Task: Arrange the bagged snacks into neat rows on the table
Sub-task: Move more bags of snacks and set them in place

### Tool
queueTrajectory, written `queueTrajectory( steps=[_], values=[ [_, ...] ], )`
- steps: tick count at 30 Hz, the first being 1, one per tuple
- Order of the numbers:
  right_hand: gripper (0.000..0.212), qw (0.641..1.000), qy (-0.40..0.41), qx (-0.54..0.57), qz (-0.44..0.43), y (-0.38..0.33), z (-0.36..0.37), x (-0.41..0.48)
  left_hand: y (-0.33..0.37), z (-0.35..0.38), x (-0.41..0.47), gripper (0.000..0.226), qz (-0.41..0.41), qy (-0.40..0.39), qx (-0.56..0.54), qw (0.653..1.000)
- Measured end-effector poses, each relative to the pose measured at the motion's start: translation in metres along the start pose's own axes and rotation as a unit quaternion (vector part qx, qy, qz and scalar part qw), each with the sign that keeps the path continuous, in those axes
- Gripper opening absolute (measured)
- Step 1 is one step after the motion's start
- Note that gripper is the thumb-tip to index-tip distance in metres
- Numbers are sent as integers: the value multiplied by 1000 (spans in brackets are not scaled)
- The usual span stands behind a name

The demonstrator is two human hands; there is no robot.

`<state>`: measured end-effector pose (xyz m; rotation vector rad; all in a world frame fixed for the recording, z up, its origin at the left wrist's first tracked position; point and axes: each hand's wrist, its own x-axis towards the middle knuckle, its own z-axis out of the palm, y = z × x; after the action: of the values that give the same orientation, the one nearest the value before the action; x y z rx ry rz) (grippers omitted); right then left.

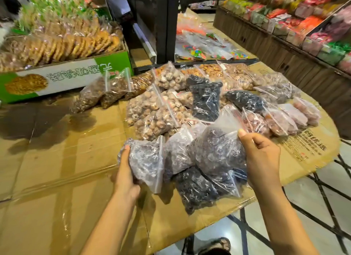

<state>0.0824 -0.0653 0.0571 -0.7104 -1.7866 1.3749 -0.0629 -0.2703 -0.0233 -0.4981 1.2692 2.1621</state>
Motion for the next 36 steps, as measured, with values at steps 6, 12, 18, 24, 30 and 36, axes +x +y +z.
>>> queueTrajectory(
  steps=[6, 12, 18, 24, 30, 36],
  values=[
    [34, 1000, -17, -11, 1, 2, 22, 7, -6, -44, 5, 94, -13, 66, 613, 787],
    [37, 999, -17, -12, 42, 13, 18, 23, -8, -55, 20, 88, 246, -11, 792, 558],
    [44, 998, -24, 19, 60, 19, 8, 25, 13, -54, 58, 75, 320, -210, 721, 578],
    [34, 996, 9, 60, 70, 36, 2, 23, 9, -54, 69, 50, 349, -186, 695, 600],
    [36, 992, 46, 47, 108, 32, 0, 14, -11, -50, 56, 39, 314, -15, 461, 830],
    [39, 990, 58, 24, 123, 24, 4, 10, -16, -38, 55, 35, 341, -39, 418, 841]
  ],
)
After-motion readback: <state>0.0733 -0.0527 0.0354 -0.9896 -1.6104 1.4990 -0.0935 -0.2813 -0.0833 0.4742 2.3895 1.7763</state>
